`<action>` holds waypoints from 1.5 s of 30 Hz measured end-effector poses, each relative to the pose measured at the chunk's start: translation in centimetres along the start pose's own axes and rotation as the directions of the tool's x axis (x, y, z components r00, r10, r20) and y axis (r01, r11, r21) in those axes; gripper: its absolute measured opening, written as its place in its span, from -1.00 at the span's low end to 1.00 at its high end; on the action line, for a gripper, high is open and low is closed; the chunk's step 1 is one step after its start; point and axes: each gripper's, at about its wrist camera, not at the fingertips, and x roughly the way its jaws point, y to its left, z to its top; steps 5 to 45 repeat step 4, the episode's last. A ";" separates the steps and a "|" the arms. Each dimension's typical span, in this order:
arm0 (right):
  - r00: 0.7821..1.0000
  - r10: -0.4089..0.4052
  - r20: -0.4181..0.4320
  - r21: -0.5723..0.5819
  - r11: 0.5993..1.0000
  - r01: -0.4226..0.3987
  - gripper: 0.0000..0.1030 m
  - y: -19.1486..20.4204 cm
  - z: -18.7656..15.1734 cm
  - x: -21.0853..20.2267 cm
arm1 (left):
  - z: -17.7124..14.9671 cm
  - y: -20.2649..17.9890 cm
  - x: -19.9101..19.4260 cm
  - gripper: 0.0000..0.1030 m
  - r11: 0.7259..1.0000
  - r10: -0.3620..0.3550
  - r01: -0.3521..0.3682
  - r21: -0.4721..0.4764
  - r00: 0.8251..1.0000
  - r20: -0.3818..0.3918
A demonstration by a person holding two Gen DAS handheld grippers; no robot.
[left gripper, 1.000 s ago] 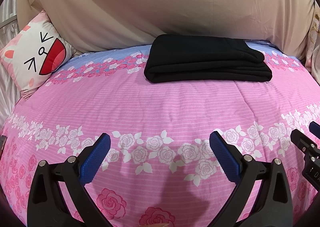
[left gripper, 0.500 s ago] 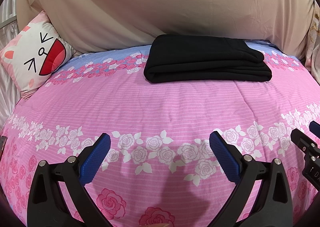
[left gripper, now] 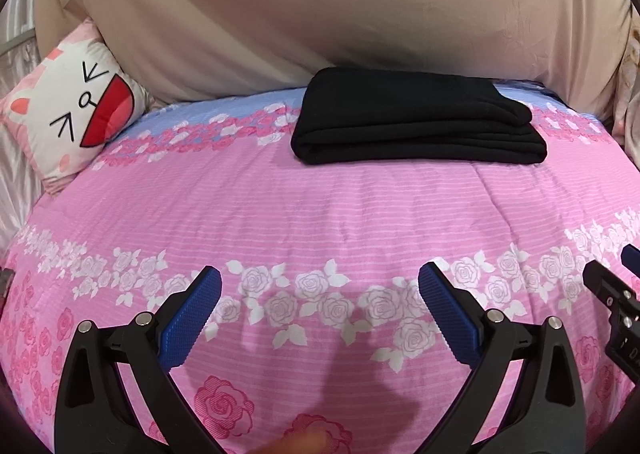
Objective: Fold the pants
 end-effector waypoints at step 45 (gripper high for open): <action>1.000 -0.005 0.004 -0.006 1.000 0.005 0.42 0.0 0.1 -0.1 | -0.1 0.1 0.0 0.87 1.000 0.006 -0.006 -0.005 1.000 0.002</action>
